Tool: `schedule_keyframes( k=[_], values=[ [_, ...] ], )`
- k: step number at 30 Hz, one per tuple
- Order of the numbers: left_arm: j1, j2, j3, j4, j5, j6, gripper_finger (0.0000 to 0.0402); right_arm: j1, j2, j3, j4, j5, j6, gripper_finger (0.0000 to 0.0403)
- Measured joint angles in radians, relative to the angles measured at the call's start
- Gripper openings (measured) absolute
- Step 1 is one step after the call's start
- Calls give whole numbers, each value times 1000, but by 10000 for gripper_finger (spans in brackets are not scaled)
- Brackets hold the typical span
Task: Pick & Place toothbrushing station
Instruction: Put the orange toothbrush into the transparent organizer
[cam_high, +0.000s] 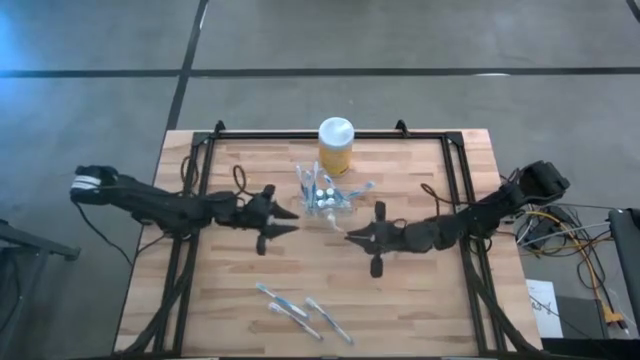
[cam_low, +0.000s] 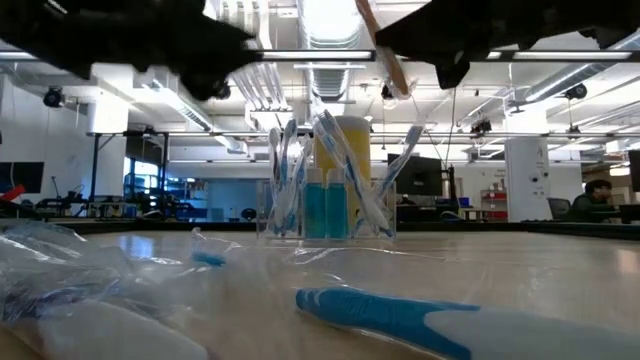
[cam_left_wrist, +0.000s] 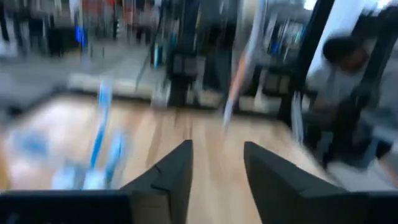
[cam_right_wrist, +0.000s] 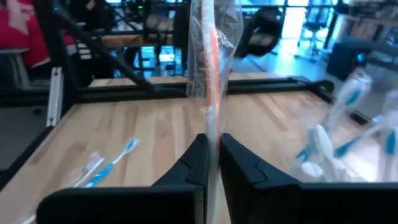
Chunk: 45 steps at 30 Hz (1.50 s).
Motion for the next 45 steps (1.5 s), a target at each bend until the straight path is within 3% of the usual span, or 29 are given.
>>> schedule_keyframes(
  k=[4,17,32,37,43,45],
  values=[
    [0,86,73,132,-1,51,169,3,3,-3,27,-5,-36,19],
    [-24,315,245,152,19,68,174,1,70,-4,229,-4,-176,20],
    [-43,400,363,138,54,91,171,-28,162,55,247,-4,-156,20],
    [-51,388,357,139,67,90,136,-28,159,53,253,-6,-151,20],
    [-51,394,369,137,99,120,29,-27,159,53,255,-16,-147,20],
    [-52,396,371,137,109,142,25,-27,159,53,256,-20,-147,20]
  ],
)
